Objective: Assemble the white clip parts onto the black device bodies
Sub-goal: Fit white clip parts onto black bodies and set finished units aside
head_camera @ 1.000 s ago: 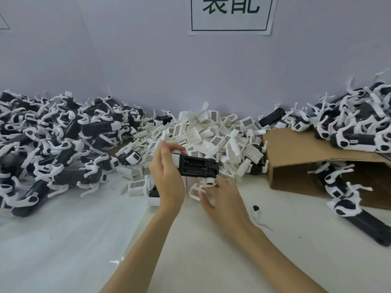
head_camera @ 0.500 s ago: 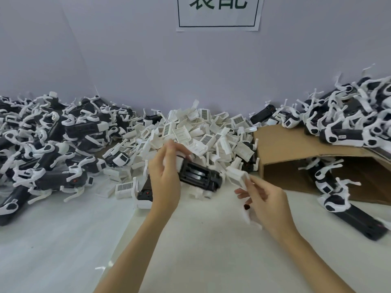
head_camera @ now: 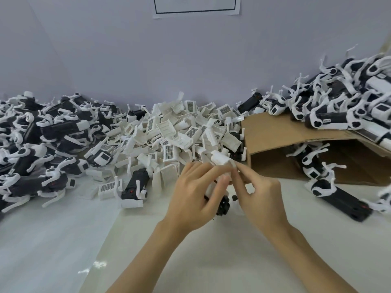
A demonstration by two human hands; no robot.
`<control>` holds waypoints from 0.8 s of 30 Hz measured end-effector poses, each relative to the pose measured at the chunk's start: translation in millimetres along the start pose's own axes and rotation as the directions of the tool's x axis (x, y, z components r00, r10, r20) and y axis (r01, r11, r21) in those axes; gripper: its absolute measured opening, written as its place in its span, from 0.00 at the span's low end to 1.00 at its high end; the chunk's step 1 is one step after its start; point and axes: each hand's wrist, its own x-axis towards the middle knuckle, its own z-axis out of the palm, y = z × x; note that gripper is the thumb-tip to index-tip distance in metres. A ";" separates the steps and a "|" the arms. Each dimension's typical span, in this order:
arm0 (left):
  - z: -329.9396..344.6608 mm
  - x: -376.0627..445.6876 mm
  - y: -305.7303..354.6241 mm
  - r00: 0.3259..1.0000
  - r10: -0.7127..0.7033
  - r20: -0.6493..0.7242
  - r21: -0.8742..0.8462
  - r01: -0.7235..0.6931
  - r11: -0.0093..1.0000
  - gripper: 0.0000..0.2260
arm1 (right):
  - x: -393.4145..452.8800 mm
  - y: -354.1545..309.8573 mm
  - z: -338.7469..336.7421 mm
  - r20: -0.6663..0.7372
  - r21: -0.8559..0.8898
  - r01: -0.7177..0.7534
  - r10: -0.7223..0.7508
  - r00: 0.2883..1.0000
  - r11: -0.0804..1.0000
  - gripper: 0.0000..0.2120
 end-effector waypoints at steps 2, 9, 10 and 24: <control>-0.5 0.0 -0.3 1.000 0.021 -0.017 0.064 -0.020 0.998 0.16 | 0.9 -0.5 -0.7 -0.033 -0.018 0.025 -0.025 0.999 1.000 0.13; -4.0 3.9 -7.3 0.980 -0.147 -0.134 0.132 0.165 0.977 0.18 | 2.6 -1.6 0.9 0.008 0.225 -0.345 0.352 0.936 0.911 0.13; -7.1 5.3 -9.8 0.965 -0.219 -0.147 0.093 0.234 0.968 0.18 | 3.9 0.4 -0.5 0.029 0.292 -0.411 0.422 0.906 0.864 0.13; -21.0 13.0 -19.4 0.588 -0.806 -0.072 -0.643 0.590 0.488 0.28 | 7.0 4.0 0.4 0.387 0.688 -0.688 0.686 0.616 0.230 0.15</control>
